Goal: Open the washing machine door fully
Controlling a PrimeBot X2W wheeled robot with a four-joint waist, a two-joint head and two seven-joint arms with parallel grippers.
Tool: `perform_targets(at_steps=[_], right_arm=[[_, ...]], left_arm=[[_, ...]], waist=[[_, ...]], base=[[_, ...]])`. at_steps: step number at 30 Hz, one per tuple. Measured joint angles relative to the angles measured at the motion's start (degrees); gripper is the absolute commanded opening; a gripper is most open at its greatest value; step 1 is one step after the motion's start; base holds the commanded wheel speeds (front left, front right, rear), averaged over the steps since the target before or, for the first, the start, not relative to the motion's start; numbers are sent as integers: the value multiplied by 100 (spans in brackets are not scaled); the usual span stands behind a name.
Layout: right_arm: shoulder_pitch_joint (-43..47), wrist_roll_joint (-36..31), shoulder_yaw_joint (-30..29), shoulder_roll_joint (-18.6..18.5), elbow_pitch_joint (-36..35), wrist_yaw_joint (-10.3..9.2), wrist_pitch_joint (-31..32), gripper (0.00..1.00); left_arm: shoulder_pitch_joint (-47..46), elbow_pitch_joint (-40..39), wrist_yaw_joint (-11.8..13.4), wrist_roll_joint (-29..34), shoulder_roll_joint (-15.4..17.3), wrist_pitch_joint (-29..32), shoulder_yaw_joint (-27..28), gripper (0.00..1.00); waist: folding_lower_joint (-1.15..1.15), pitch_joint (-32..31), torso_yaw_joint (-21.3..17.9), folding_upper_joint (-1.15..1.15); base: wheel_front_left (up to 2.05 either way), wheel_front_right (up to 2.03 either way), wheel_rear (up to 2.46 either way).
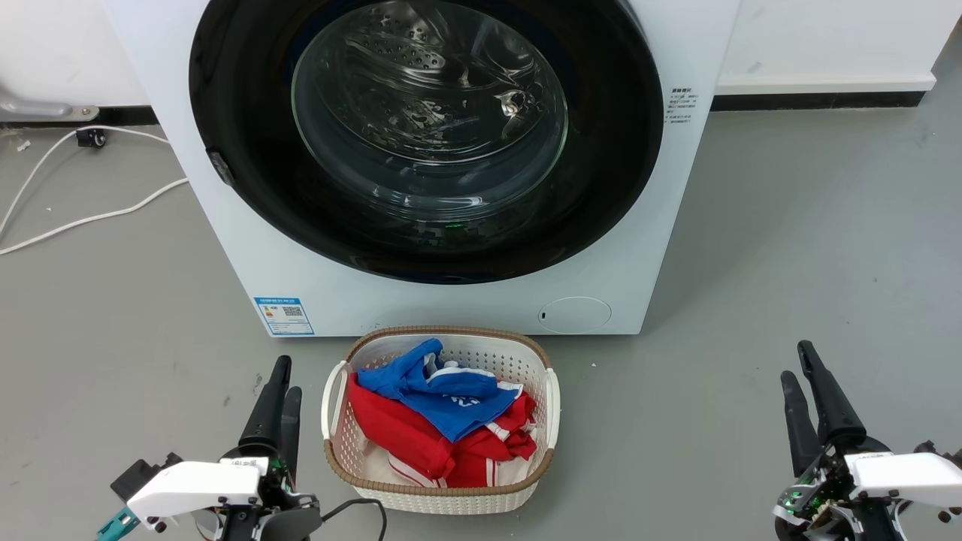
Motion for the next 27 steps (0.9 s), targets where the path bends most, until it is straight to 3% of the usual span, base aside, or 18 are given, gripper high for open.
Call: perform_targets(at_steps=[6, 19, 27], right_arm=[[34, -349, 123, -46, -78, 0, -167, 100], [70, -1770, 271, -112, -204, 0, -456, 100], [96, -2970, 238, -137, -250, 1, -594, 100]], left_arm=[[-5, -81, 0, 344, 10, -158, -143, 100], [-10, -300, 0, 1984, 2, -455, -213, 100], [-8, -330, 1, 3107, -2, -605, -282, 100]], waist=[[0, -2, 9, 0], [0, -2, 30, 0], [0, -6, 46, 0]], base=[[0, 0, 0], [0, 0, 0], [0, 0, 0]])
